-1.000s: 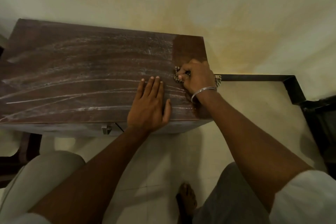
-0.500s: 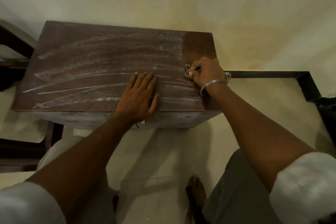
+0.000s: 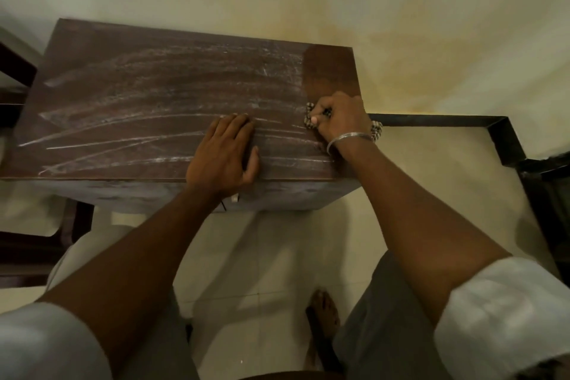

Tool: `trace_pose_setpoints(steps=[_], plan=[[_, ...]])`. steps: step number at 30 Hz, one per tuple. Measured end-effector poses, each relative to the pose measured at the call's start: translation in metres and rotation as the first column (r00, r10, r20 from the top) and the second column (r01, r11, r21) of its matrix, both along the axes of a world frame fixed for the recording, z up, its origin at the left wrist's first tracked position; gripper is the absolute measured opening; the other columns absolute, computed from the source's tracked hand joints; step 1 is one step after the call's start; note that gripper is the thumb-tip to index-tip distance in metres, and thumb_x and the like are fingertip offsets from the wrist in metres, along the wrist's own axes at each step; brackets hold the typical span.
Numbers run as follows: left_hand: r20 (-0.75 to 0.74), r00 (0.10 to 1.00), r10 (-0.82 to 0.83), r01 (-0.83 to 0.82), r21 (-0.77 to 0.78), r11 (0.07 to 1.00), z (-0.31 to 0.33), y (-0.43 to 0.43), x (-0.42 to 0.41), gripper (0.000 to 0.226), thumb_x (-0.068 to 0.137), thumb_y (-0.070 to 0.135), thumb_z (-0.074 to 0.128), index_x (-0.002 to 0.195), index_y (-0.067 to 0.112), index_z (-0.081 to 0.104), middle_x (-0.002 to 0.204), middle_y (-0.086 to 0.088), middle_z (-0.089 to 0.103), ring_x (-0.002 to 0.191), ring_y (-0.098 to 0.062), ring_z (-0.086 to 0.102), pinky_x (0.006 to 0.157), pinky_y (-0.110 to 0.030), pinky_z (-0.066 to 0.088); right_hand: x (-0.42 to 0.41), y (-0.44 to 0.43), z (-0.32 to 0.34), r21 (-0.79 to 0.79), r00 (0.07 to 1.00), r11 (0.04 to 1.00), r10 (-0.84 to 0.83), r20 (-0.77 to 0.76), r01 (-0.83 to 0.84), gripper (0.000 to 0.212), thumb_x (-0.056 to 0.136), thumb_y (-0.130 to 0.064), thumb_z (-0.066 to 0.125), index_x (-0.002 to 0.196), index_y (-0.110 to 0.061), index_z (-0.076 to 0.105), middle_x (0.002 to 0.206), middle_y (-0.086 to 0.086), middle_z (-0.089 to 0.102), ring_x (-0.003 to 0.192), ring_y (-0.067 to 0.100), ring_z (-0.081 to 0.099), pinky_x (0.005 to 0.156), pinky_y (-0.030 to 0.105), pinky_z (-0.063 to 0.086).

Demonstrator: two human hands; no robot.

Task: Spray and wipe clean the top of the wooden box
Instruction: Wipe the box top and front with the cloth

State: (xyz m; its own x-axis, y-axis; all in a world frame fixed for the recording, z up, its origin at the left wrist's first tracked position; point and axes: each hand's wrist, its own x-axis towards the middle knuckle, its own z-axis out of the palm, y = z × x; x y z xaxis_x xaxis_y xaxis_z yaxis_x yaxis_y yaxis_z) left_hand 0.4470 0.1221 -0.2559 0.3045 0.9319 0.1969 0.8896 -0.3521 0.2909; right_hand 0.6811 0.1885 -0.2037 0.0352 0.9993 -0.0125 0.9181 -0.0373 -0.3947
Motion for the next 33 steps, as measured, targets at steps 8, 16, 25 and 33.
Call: trace_pose_setpoints(steps=[8, 16, 25, 33], plan=[[0.03, 1.0, 0.004, -0.005, 0.054, 0.999, -0.004, 0.001, -0.003, 0.051, 0.096, 0.033, 0.042, 0.129, -0.001, 0.06, 0.134, -0.019, 0.059, 0.127, -0.036, 0.051, 0.113, -0.052, 0.036, 0.004, -0.035, -0.008, -0.008, 0.999, 0.999, 0.039, -0.011, -0.039, 0.011, 0.081, -0.021, 0.072, 0.076, -0.031, 0.072, 0.095, -0.007, 0.064, 0.092, 0.024, 0.047, 0.076, 0.039, 0.047], [-0.007, 1.0, 0.002, -0.002, 0.059, 0.998, -0.002, 0.0, -0.003, 0.05, 0.095, 0.034, 0.04, 0.128, 0.002, 0.06, 0.133, -0.016, 0.06, 0.125, -0.032, 0.052, 0.114, -0.047, 0.032, -0.001, -0.048, -0.006, -0.011, 1.0, 1.0, 0.012, -0.013, -0.012, 0.011, 0.082, -0.02, 0.071, 0.078, -0.03, 0.071, 0.097, -0.006, 0.063, 0.093, 0.025, 0.047, 0.077, 0.04, 0.047], [-0.007, 1.0, 0.015, -0.014, 0.078, 0.997, -0.001, -0.001, -0.001, 0.047, 0.094, 0.032, 0.043, 0.127, 0.004, 0.061, 0.133, -0.014, 0.061, 0.125, -0.031, 0.053, 0.114, -0.048, 0.032, -0.004, -0.047, -0.003, -0.015, 1.0, 1.0, -0.01, -0.004, 0.01, 0.009, 0.083, -0.023, 0.072, 0.078, -0.03, 0.072, 0.097, -0.007, 0.063, 0.095, 0.025, 0.048, 0.076, 0.036, 0.045], [-0.011, 1.0, 0.017, -0.016, 0.07, 0.997, -0.001, 0.0, -0.002, 0.049, 0.094, 0.032, 0.041, 0.128, 0.003, 0.061, 0.134, -0.015, 0.061, 0.126, -0.032, 0.053, 0.114, -0.05, 0.033, 0.003, -0.07, -0.011, -0.008, 0.997, 0.997, 0.076, -0.003, -0.076, 0.011, 0.08, -0.022, 0.073, 0.079, -0.033, 0.073, 0.096, -0.009, 0.063, 0.091, 0.023, 0.048, 0.073, 0.036, 0.048]])
